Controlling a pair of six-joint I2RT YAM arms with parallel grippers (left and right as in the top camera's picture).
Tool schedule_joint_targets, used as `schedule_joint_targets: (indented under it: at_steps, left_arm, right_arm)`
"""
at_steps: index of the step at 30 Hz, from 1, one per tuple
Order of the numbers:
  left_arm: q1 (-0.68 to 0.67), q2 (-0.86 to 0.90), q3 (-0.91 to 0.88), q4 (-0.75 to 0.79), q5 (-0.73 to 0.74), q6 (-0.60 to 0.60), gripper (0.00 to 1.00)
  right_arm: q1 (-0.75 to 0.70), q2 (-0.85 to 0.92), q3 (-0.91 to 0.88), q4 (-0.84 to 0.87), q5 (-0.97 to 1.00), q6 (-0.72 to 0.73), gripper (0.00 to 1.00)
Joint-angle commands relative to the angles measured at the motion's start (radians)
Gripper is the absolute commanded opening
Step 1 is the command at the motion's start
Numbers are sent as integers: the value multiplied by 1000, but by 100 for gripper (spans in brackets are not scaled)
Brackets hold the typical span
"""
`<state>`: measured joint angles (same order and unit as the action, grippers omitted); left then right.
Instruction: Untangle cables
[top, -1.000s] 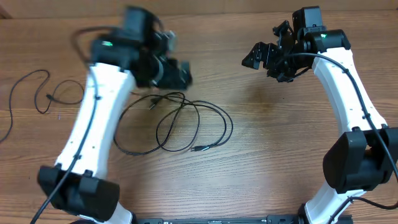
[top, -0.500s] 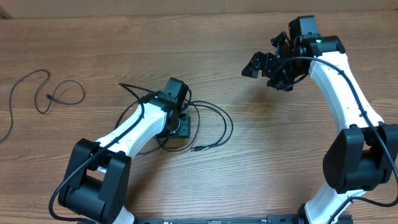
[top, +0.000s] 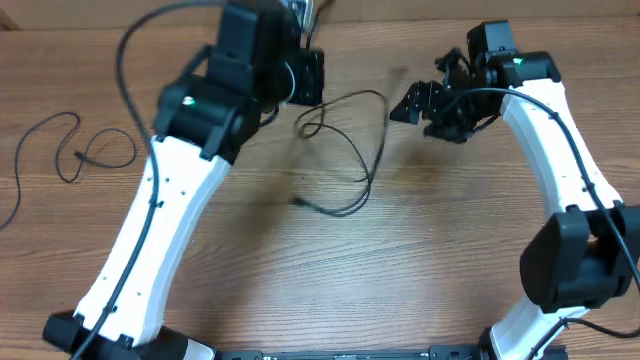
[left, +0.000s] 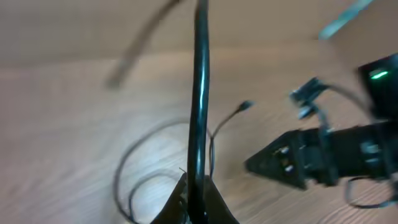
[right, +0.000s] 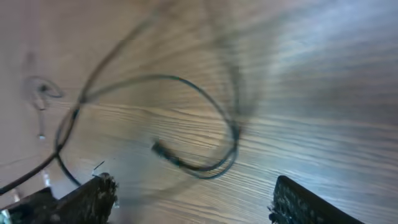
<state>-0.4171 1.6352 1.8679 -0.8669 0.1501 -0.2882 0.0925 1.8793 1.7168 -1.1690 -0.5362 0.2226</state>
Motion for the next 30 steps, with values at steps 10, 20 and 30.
schedule_joint_targets:
  at_steps: [10, 20, 30]
  left_arm:
    - [45, 5, 460, 246, 69, 11, 4]
    - [59, 5, 627, 737, -58, 16, 4]
    - [56, 6, 667, 869, -131, -76, 4]
  right_arm:
    - [5, -150, 77, -48, -94, -24, 86]
    - [10, -149, 66, -11, -64, -26, 93]
    - [274, -149, -138, 295, -72, 111, 93]
